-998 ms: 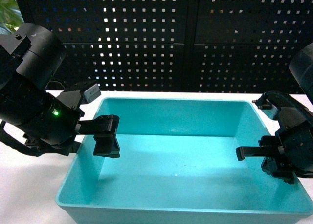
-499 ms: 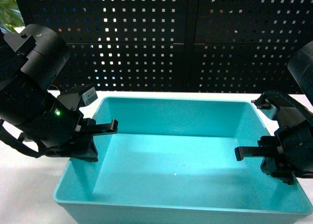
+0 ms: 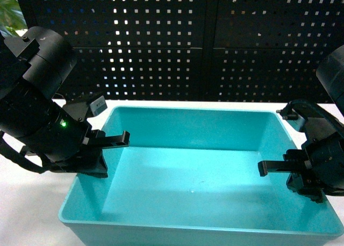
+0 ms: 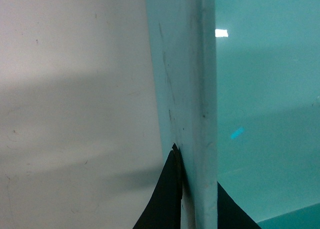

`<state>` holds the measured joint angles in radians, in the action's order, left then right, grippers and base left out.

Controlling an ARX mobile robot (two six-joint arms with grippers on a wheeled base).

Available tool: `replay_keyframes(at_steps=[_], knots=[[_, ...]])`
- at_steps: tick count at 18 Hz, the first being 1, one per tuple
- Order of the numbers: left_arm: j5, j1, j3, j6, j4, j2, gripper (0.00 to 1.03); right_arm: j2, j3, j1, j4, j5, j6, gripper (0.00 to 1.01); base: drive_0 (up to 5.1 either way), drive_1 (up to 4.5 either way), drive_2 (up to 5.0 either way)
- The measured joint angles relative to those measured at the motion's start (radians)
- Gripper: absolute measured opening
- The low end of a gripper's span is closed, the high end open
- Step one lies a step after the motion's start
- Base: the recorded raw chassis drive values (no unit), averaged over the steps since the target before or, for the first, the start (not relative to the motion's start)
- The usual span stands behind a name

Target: Stack blue boxes stably on right

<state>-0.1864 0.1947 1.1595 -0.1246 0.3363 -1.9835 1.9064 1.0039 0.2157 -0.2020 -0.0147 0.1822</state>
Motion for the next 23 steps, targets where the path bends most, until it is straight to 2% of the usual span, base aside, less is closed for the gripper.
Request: replay_keyframes(at_steps=[6, 7, 8, 10, 12, 14, 17, 20, 23], knots=[[0.0, 0.0, 0.0, 0.0, 0.0, 0.0, 0.02, 0.0, 0.002, 0.003, -0.015, 0.003, 0.003, 0.02, 0.0, 0.0, 0.0], [-0.008, 0.002, 0.023, -0.003, 0.055, 0.0, 0.02, -0.008, 0.024, 0.025, -0.081, 0.016, 0.034, 0.02, 0.0, 0.0, 0.0], [-0.014, 0.0, 0.079, -0.025, 0.165, 0.001, 0.02, -0.02, 0.05, 0.044, -0.154, 0.021, 0.07, 0.02, 0.0, 0.0, 0.0], [-0.015, -0.02, 0.184, -0.079, 0.306, 0.045, 0.02, -0.084, 0.12, 0.046, -0.277, 0.066, 0.147, 0.02, 0.0, 0.0, 0.0], [-0.016, -0.039, 0.31, -0.087, 0.366, 0.155, 0.02, -0.206, 0.187, 0.04, -0.314, 0.067, 0.173, 0.02, 0.0, 0.0, 0.0], [-0.016, -0.041, 0.335, -0.092, 0.369, 0.243, 0.02, -0.279, 0.242, 0.032, -0.309, 0.049, 0.169, 0.02, 0.0, 0.0, 0.0], [-0.045, -0.042, 0.318, -0.113, 0.424, 0.224, 0.02, -0.264, 0.244, 0.032, -0.345, 0.049, 0.155, 0.02, 0.0, 0.0, 0.0], [-0.085, -0.041, 0.277, -0.138, 0.5, 0.183, 0.02, -0.237, 0.243, 0.033, -0.389, 0.039, 0.124, 0.02, 0.0, 0.0, 0.0], [-0.09, -0.041, 0.258, -0.138, 0.48, 0.2, 0.02, -0.273, 0.242, 0.033, -0.394, 0.032, 0.112, 0.02, 0.0, 0.0, 0.0]])
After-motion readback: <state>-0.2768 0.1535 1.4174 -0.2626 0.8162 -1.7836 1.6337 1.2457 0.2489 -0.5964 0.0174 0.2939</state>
